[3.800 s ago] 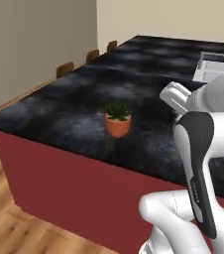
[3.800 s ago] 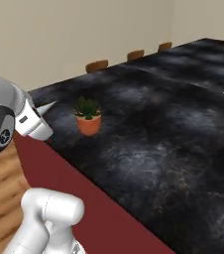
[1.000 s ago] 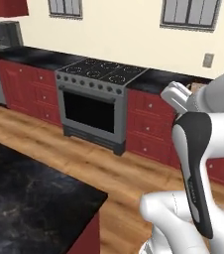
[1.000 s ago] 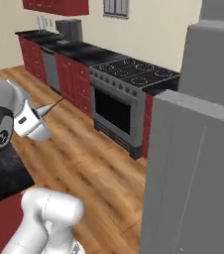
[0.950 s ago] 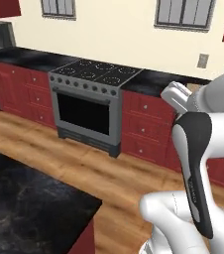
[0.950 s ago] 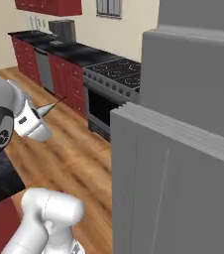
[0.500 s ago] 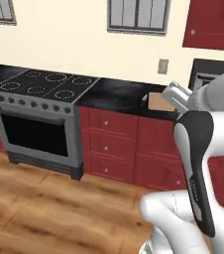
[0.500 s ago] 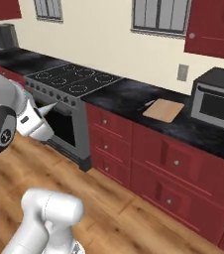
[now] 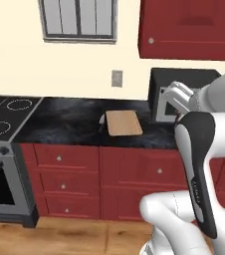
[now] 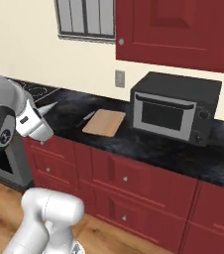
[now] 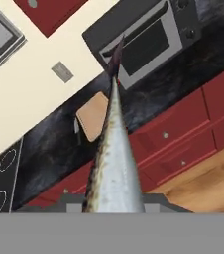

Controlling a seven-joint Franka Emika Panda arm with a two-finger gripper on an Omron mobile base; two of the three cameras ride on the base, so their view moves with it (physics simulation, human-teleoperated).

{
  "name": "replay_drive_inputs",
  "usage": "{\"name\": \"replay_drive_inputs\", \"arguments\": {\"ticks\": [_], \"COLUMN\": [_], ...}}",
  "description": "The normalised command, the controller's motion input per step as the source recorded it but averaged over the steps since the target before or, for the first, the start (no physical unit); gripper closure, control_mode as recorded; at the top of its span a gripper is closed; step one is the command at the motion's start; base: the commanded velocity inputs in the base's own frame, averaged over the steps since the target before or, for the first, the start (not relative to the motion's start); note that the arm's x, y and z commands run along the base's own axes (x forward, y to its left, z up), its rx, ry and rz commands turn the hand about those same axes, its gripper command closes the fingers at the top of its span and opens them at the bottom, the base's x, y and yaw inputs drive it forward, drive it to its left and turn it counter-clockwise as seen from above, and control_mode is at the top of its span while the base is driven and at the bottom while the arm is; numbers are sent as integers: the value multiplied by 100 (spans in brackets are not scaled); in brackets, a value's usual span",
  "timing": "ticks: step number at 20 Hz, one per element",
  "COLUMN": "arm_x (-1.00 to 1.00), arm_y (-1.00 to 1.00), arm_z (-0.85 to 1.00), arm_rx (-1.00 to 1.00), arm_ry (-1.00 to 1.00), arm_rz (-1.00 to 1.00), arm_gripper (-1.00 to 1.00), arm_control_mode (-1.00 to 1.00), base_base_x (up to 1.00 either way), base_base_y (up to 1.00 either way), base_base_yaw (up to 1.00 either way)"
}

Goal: Retrieve the fish from the fridge and place it on the cutting board.

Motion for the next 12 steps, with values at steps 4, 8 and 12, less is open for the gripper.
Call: {"name": "replay_drive_inputs", "arguments": {"ticks": [4, 8, 12], "arm_x": [0, 0, 0], "arm_y": [0, 0, 0], "arm_z": [0, 0, 0], "arm_rx": [0, 0, 0], "arm_ry": [0, 0, 0], "arm_rz": [0, 0, 0], "arm_gripper": [100, 100, 100], "arm_control_mode": [100, 100, 100], "base_base_x": [100, 86, 14], "base_base_y": [47, 94, 100], "base_base_yaw": [-60, -59, -31]}}
